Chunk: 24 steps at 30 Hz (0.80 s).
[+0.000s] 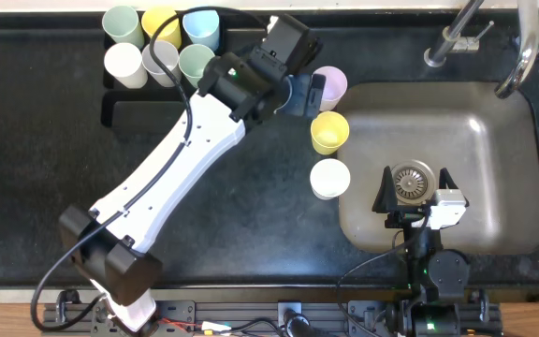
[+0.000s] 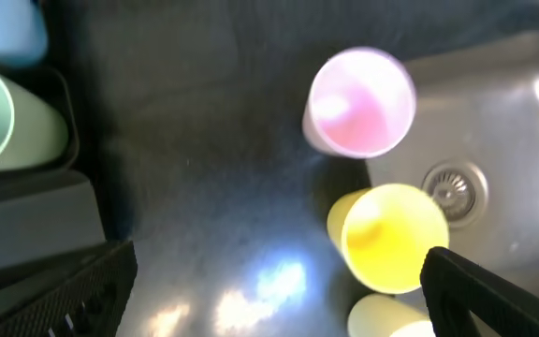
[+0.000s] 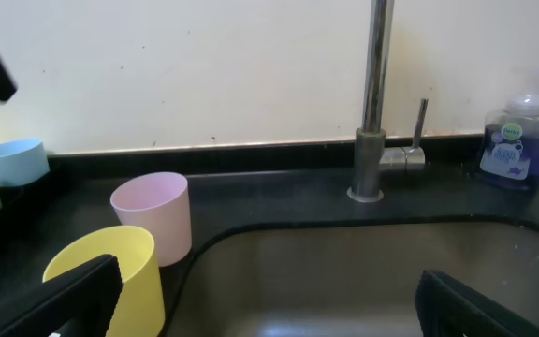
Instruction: Store Cups
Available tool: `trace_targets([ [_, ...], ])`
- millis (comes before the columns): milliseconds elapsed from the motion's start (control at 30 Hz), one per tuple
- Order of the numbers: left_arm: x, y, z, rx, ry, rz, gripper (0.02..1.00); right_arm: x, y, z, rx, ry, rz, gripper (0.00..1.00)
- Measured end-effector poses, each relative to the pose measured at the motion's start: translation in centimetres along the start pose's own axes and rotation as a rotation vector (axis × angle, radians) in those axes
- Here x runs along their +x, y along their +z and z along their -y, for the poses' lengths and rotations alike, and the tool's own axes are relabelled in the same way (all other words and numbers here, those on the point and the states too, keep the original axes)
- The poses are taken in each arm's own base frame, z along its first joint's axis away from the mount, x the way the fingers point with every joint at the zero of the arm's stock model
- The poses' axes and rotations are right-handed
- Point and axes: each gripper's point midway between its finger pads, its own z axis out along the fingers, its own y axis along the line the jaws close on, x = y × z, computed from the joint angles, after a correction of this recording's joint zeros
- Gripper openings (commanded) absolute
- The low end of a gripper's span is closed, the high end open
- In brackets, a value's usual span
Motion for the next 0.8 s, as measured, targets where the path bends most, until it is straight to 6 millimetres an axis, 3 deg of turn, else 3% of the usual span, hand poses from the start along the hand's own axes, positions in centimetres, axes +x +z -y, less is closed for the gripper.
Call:
trace_targets([
  [400,-1.1,-1.1,2.6,0.065,-0.058,0.052,1.000,0.0,0.0,0.0,0.000,0.000,0.000,0.996],
  [567,-3.3,-1.2,3.8,0.119,-0.097,0.136,1.000,0.0,0.0,0.0,0.000,0.000,0.000,0.996],
  [667,-3.7,-0.3,4.4,0.130,-0.122,0.134,0.998,0.0,0.0,0.0,0.000,0.000,0.000,0.998],
  [800,-2.5,2.4,4.3,0.108,-0.142,0.059,1.000,0.0,0.0,0.0,0.000,0.000,0.000,0.998],
])
